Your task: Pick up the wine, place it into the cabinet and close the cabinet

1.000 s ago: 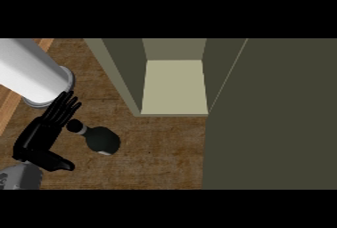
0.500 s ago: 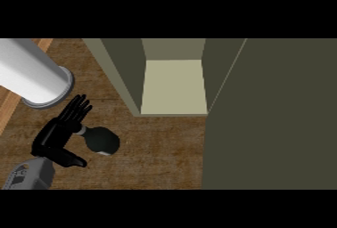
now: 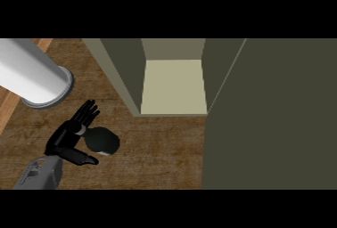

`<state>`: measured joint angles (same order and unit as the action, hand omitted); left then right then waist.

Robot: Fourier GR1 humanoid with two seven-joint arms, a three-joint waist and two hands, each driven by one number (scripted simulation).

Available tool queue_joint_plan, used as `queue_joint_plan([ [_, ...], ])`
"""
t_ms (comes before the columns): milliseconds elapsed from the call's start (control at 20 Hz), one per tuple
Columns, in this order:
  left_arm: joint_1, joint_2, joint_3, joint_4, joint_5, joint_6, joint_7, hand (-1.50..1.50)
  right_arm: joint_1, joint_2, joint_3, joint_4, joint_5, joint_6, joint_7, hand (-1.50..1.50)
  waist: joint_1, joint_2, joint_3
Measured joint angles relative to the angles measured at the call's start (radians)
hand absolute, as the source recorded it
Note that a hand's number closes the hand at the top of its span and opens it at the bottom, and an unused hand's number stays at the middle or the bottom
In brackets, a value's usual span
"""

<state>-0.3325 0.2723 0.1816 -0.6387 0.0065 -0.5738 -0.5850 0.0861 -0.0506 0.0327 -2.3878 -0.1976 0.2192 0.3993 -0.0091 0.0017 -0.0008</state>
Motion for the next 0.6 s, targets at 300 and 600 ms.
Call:
queue_joint_plan([
  [300, -0.041, -0.003, -0.016, 0.122, -0.039, 0.043, -0.075, -1.50, 0.013, -0.011, -0.021, -0.010, -0.014, 0.010, 0.012, -1.50, -0.002, 0.000, 0.000],
  [600, -0.068, -0.021, -0.022, 0.220, -0.049, 0.061, -0.125, -1.50, -0.011, -0.008, -0.033, 0.022, -0.003, 0.016, -0.017, -1.50, -0.003, 0.002, -0.001],
])
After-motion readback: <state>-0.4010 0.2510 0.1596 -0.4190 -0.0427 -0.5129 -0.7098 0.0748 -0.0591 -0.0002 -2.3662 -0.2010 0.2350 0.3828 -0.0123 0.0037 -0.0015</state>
